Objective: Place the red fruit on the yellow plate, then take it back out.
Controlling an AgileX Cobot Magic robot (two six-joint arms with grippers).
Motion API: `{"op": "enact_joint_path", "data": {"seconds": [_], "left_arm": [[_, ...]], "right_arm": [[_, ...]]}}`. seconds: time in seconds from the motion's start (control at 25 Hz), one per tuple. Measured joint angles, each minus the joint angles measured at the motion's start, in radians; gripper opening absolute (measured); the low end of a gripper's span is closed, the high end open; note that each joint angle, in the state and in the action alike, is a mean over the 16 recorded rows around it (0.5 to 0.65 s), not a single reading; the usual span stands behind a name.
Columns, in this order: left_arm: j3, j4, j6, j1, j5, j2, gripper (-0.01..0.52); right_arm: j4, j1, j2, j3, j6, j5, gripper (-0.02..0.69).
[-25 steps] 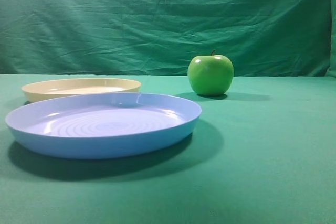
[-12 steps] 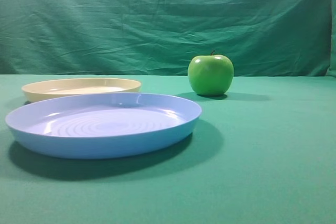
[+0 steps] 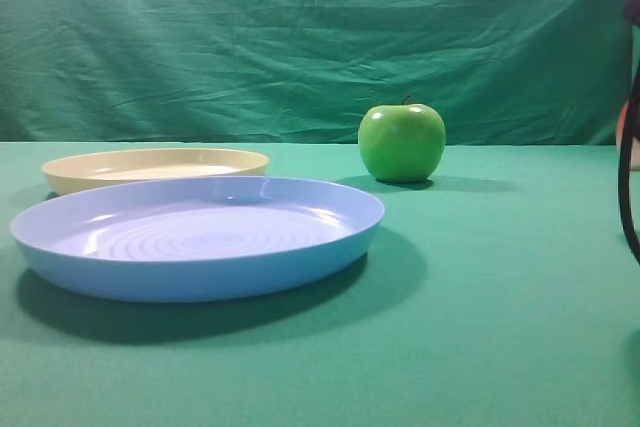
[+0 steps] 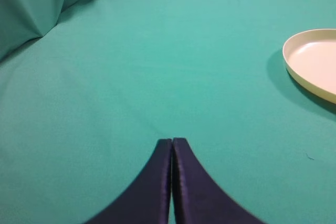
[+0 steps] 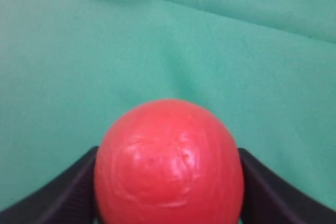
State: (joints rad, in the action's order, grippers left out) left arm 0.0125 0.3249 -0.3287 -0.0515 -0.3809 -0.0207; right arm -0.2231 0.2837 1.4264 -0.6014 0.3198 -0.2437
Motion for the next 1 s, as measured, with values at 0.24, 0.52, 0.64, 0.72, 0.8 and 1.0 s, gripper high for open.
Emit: {"op": "enact_joint_path", "data": {"seconds": [0.24, 0.52, 0.64, 0.72, 0.8, 1.0], "left_arm": [[0.0, 0.0, 0.0, 0.0, 0.0, 0.0, 0.0], [0.0, 0.0, 0.0, 0.0, 0.0, 0.0, 0.0], [0.0, 0.0, 0.0, 0.0, 0.0, 0.0, 0.0], [0.0, 0.0, 0.0, 0.0, 0.0, 0.0, 0.0], [0.0, 0.0, 0.0, 0.0, 0.0, 0.0, 0.0], [0.0, 0.0, 0.0, 0.0, 0.0, 0.0, 0.0]], "right_arm": [[0.0, 0.0, -0.028, -0.085, 0.0, -0.122, 0.596], [0.0, 0.0, -0.118, -0.255, 0.0, -0.4, 0.369], [0.0, 0.0, -0.178, -0.32, -0.007, -0.525, 0.248], [0.0, 0.0, -0.223, -0.352, -0.016, -0.597, 0.167], [0.0, 0.0, -0.271, -0.375, -0.028, -0.657, 0.1], [0.0, 0.0, -0.406, -0.391, -0.064, -0.751, 0.008]]}}
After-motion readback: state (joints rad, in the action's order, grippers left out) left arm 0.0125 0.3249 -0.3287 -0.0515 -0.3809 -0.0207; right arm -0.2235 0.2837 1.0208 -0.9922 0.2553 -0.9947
